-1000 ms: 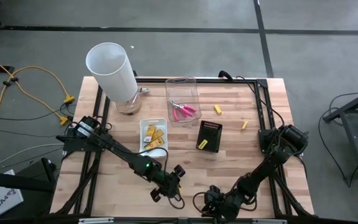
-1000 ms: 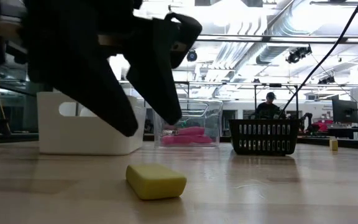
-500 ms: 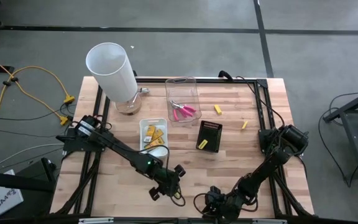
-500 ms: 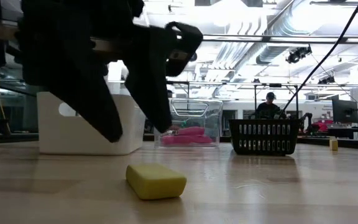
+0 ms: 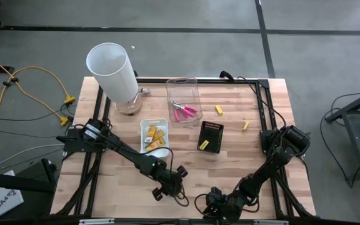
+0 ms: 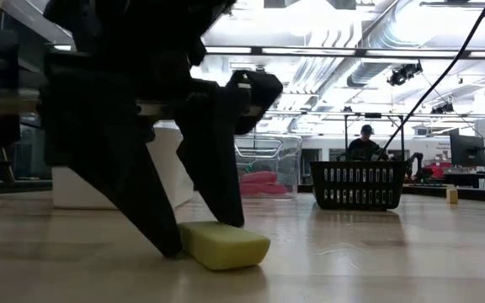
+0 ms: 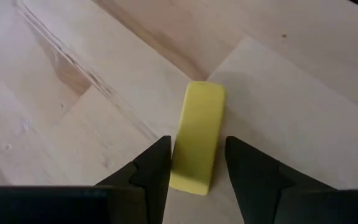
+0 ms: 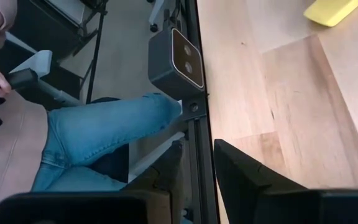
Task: Pick & Place School Supplies
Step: Put the bottom left yellow eraser into the black bin
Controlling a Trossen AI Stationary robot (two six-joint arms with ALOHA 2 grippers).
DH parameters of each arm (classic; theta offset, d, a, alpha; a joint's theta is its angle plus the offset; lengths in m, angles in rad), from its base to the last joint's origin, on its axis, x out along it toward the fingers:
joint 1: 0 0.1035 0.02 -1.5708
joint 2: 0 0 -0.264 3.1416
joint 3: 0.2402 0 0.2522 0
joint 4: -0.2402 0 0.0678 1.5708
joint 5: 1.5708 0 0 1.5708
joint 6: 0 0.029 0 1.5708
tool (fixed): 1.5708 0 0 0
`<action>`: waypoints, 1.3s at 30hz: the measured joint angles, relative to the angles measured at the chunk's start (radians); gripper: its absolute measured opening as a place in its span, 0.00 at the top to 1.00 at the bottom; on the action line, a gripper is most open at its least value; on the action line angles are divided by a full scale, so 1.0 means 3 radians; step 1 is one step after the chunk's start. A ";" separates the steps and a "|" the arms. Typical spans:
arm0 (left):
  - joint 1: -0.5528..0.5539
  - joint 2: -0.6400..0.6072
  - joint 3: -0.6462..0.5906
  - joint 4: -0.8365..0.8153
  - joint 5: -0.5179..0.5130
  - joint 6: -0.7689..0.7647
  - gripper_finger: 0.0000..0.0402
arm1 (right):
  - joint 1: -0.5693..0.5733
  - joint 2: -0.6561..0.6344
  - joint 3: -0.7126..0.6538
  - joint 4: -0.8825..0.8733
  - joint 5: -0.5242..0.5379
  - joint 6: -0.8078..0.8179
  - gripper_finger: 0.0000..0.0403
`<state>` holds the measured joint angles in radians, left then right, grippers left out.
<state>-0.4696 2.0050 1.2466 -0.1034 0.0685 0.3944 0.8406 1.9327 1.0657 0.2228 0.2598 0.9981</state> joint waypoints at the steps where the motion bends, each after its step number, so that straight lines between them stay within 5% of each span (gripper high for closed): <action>1: 0.0002 0.0008 0.0003 -0.0006 0.0019 -0.0013 0.63 | 0.0000 0.0000 0.0000 0.0002 -0.0001 0.0000 0.81; 26: 0.0045 0.0044 -0.0004 0.0022 0.0124 -0.0358 0.74 | 0.0031 0.0000 -0.0001 0.0068 0.0030 0.0000 0.81; 39: 0.0041 -0.0083 -0.0004 0.0221 -0.0340 -0.0345 0.75 | 0.0172 0.0000 -0.0001 0.0057 0.0361 -0.0025 0.81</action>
<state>-0.4572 1.9802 1.2453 -0.0372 -0.0334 0.2908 0.8922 1.9327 1.0653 0.2398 0.3681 0.9905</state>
